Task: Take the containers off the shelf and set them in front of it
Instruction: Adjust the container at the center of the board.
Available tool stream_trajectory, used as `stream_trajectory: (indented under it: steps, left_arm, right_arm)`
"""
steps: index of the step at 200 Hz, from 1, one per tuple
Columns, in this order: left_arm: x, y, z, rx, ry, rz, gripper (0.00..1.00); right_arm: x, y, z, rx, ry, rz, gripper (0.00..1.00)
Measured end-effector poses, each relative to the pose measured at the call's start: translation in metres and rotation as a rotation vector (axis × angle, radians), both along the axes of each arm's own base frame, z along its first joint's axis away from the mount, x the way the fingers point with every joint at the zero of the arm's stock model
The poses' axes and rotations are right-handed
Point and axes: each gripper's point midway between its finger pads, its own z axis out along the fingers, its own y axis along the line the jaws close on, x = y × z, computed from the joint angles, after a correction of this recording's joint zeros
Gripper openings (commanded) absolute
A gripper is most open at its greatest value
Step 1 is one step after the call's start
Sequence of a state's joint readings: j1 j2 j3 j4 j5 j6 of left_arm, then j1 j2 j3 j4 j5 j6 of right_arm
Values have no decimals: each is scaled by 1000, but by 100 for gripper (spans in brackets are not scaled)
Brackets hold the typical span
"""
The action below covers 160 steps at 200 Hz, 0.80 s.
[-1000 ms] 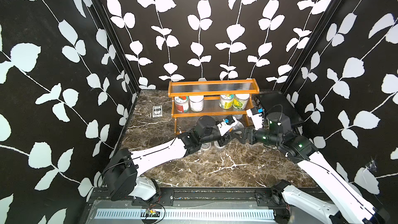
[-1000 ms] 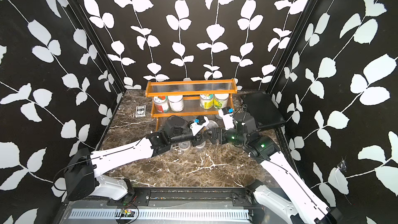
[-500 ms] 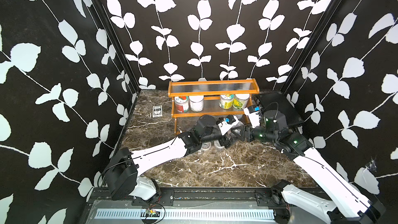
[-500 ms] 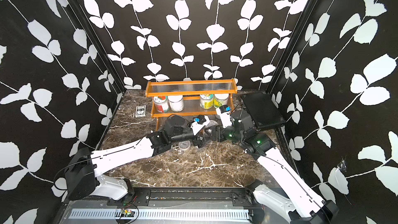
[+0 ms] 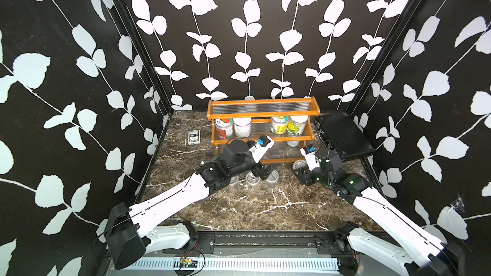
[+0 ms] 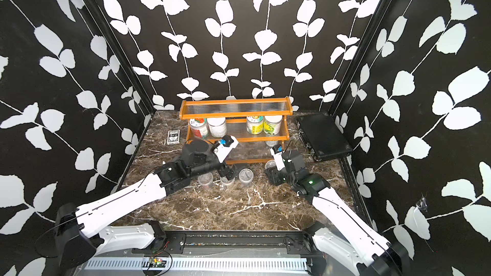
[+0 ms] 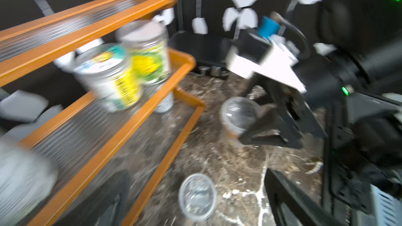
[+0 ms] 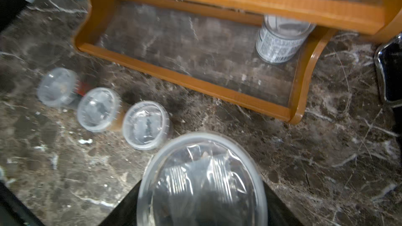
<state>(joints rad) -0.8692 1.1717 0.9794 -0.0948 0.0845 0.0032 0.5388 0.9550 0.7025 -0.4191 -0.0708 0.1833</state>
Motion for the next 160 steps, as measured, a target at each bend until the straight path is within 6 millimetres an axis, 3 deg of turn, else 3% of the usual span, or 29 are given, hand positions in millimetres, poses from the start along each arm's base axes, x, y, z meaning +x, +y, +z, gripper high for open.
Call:
stream_trajectory:
  steps: [27, 73, 106, 160]
  left_arm:
    - [27, 45, -14, 27, 60, 215, 98]
    - [45, 99, -26, 63, 126, 439, 98]
    - [53, 124, -31, 103, 144, 531, 98]
    - [64, 148, -26, 114, 137, 621, 98]
  right_arm:
    - [10, 8, -22, -50, -21, 7, 55]
    - [23, 15, -55, -103, -21, -8, 58]
    - [23, 20, -76, -128, 4, -4, 60]
    - [17, 17, -93, -132, 16, -27, 67]
